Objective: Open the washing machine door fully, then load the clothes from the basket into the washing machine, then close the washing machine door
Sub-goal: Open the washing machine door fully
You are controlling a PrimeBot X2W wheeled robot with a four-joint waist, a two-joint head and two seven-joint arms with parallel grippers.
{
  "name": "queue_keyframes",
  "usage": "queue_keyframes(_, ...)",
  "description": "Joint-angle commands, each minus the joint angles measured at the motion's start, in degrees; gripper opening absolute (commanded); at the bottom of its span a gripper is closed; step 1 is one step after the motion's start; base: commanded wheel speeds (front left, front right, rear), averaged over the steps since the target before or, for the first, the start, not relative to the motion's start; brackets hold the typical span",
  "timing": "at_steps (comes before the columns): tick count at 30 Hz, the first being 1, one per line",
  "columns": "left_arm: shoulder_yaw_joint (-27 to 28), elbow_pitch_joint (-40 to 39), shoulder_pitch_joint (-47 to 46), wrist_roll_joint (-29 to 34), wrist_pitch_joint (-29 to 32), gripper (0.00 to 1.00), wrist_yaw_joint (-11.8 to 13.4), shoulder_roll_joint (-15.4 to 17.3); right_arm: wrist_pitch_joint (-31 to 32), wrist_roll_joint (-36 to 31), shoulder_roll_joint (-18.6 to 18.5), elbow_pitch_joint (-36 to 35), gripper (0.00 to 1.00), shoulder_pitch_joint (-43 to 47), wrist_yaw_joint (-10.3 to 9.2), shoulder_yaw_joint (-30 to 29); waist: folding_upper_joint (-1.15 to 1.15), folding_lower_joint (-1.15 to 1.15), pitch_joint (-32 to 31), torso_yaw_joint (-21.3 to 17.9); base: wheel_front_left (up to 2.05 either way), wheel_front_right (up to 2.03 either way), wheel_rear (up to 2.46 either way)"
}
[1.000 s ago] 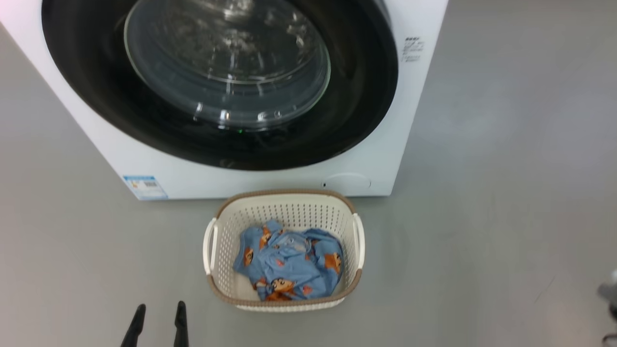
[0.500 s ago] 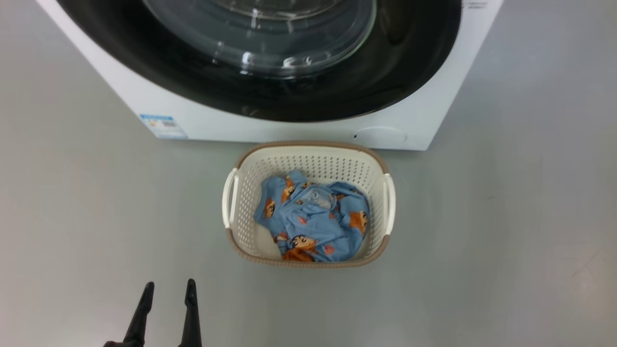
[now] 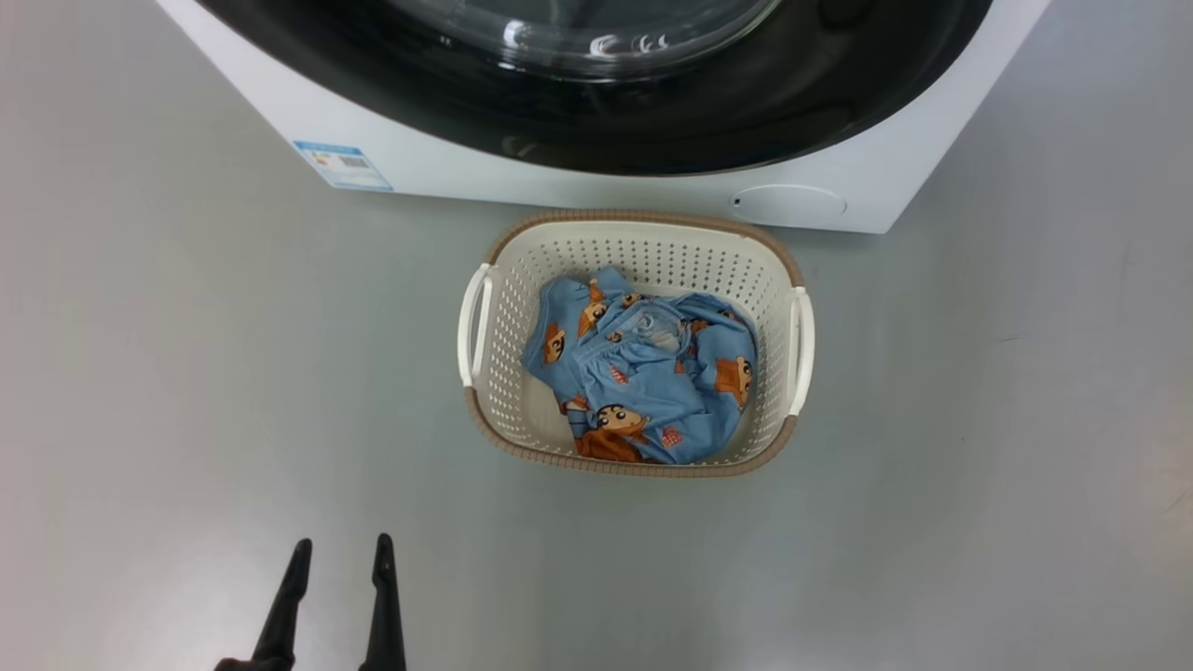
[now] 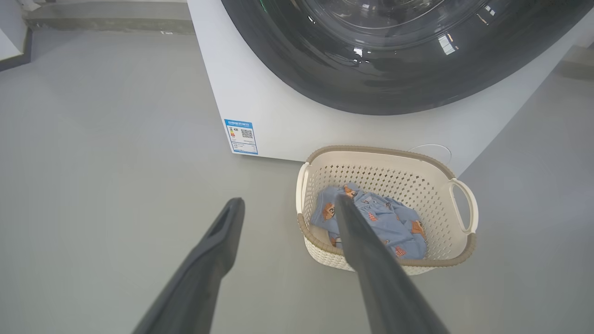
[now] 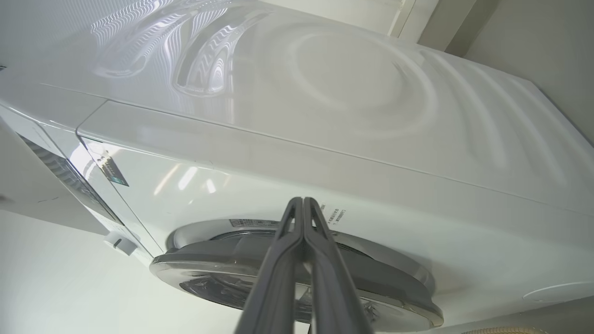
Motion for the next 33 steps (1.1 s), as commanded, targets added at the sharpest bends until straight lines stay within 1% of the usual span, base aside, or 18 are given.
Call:
queue_keyframes(1,1.48,-1.55,-0.5,0.3,-0.37,1.0,0.54,0.5,0.96,-0.73,-1.14,-1.69,0.0,-1.16,0.1,0.89,0.0,0.0,0.81,0.66,0.0,0.0,0.0)
queue_keyframes(15,-0.11,-1.61,-1.86,-0.07,-0.37,1.0,0.74,0.5,7.24,-3.65,0.72,-3.21,0.0,-9.03,0.1,4.88,0.0,0.0,4.91,2.67,0.0,0.0,0.0)
queue_keyframes(25,3.02,1.49,-4.03,-2.17,-0.37,1.0,-2.85,0.5,9.98,-4.15,0.94,-4.82,0.0,-12.74,0.1,6.17,0.0,0.0,7.87,5.05,0.0,0.0,0.0)
queue_keyframes(33,4.91,4.02,-5.14,-3.36,-0.37,1.0,-5.52,0.5,11.38,-5.44,1.35,-5.72,0.0,-15.95,0.1,8.3,0.0,0.0,9.26,6.27,0.0,0.0,0.0)
